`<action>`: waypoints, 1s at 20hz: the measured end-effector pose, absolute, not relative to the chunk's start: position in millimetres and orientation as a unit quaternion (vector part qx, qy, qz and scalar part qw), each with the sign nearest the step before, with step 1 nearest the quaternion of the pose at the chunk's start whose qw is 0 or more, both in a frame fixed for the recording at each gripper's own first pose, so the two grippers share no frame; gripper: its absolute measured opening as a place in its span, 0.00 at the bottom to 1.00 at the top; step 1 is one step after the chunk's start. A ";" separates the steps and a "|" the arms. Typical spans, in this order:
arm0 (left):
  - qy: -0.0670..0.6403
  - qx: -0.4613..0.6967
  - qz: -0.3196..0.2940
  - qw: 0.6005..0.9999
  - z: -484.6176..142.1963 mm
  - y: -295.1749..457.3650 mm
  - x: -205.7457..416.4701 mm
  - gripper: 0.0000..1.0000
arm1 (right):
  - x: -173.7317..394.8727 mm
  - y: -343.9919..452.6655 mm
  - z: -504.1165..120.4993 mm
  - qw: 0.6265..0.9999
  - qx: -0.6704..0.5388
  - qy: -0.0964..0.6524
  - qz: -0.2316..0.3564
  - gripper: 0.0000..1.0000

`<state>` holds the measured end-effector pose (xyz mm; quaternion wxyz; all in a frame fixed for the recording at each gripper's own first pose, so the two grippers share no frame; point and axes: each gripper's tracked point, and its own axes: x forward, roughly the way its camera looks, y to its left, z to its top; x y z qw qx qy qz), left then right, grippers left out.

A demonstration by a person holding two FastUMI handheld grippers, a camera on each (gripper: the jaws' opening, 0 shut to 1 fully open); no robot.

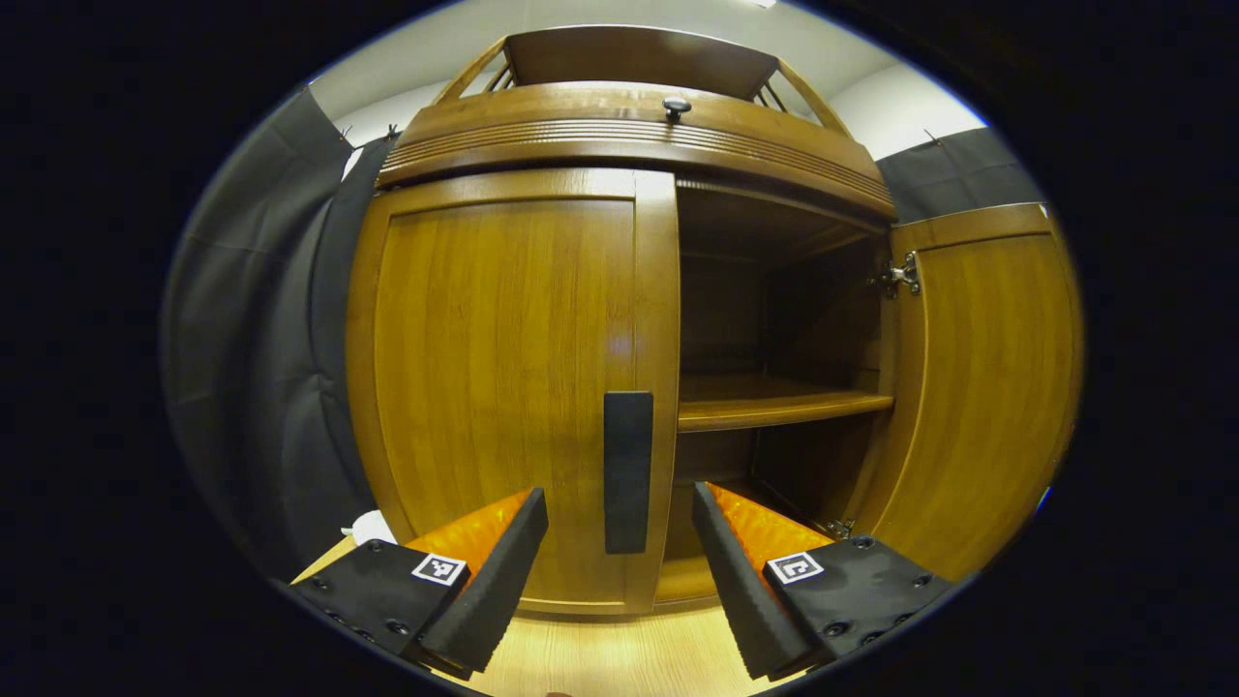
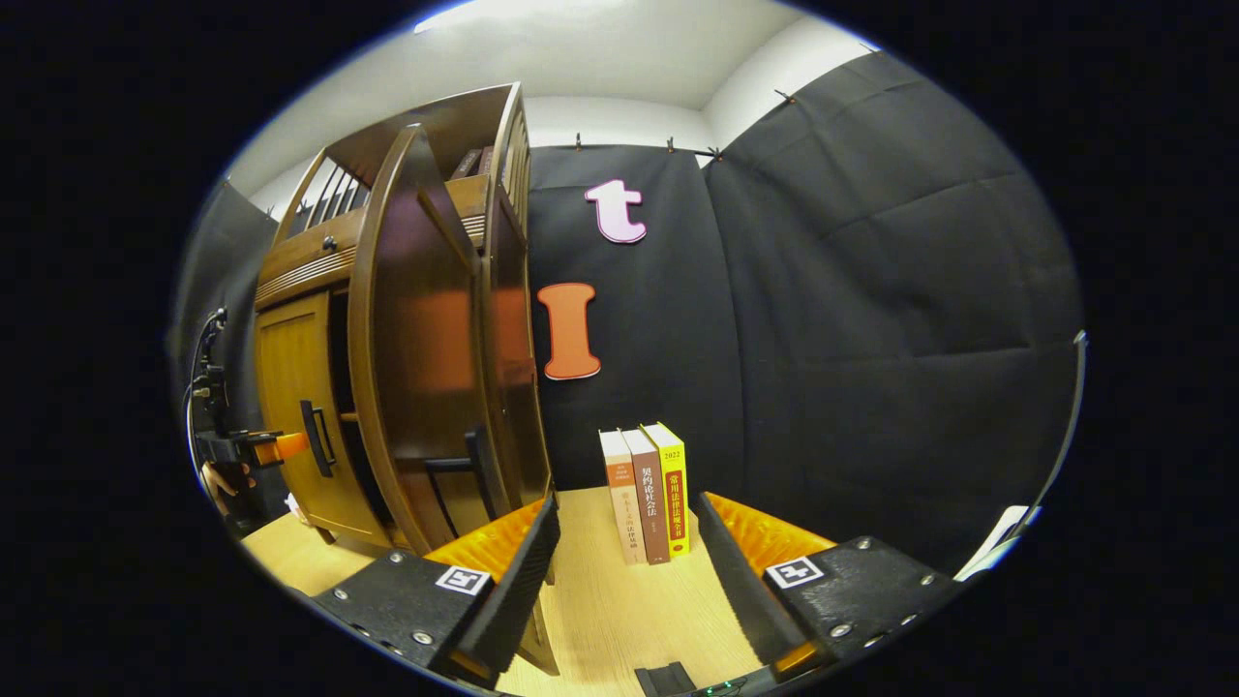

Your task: Open the right door of the double-door shoe cabinet with the right hand, and open the left door with the left hand.

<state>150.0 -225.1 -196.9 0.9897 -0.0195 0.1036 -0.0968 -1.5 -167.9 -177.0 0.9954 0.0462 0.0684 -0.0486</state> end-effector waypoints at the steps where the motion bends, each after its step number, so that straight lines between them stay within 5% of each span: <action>1: 0.103 -0.019 -0.096 0.990 -199.5 -225.5 156.0 0.98 | 0.9 -169.2 -176.1 0.995 0.047 0.066 -0.053 0.94; 6: 0.098 -0.013 -0.096 0.990 -207.0 -230.0 177.3 1.00 | 5.8 -180.2 -168.3 0.995 0.041 0.048 -0.082 0.92; 12: 0.098 -0.021 -0.099 0.990 -214.5 -233.5 194.3 0.79 | 4.4 -190.9 -159.5 0.993 0.051 0.031 -0.100 0.99; 15: 0.100 -0.023 -0.110 0.989 -214.9 -241.4 196.8 0.51 | 2.3 -193.2 -158.4 0.993 0.052 0.030 -0.105 0.99; 20: 0.100 -0.023 -0.110 0.989 -213.5 -240.9 194.3 0.40 | -1.2 -186.9 -162.8 0.993 0.050 0.037 -0.102 0.99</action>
